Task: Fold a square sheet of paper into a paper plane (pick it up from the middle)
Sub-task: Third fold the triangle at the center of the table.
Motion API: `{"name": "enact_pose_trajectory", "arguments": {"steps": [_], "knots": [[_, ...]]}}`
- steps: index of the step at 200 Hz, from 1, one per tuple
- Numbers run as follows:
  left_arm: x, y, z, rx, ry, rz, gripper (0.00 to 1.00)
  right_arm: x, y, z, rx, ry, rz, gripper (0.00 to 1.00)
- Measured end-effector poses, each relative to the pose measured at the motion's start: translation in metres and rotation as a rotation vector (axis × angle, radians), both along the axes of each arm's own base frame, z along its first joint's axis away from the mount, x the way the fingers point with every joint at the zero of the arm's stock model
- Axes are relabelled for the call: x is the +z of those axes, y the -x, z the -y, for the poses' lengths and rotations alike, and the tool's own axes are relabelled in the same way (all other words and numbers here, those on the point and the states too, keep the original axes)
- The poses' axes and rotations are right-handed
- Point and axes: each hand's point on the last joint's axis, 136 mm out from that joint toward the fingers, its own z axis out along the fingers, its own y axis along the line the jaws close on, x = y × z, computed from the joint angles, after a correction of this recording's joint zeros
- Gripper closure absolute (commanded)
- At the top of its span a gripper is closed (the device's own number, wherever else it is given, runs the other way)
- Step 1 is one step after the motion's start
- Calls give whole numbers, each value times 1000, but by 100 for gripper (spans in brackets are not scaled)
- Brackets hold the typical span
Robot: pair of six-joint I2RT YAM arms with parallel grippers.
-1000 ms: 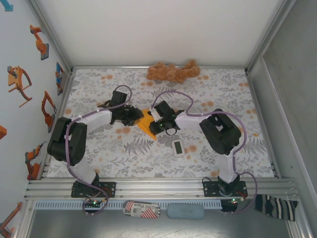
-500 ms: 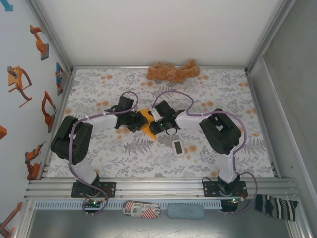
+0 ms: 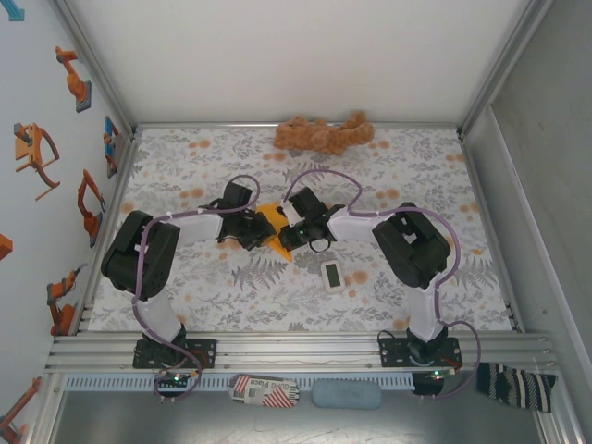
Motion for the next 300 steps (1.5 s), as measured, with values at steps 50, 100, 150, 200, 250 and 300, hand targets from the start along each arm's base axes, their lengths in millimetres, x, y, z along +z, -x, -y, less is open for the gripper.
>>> {"name": "enact_pose_trajectory", "arguments": {"steps": [50, 100, 150, 200, 250, 300], "knots": [[-2, 0, -3, 8, -18, -1, 85, 0, 0, 0, 0, 0, 0, 100], [-4, 0, -5, 12, -29, -4, 85, 0, 0, 0, -1, 0, 0, 100], [-7, 2, -7, 14, -41, -16, 85, 0, 0, 0, -2, -3, -3, 100], [-11, 4, -8, 16, -50, -27, 85, 0, -1, 0, -2, -4, -3, 100], [-12, 4, -10, 20, -61, -27, 88, 0, -1, 0, -14, -6, -11, 95], [-14, 3, -12, 25, -73, -27, 89, 8, -9, 14, -113, 22, -24, 70]]}}
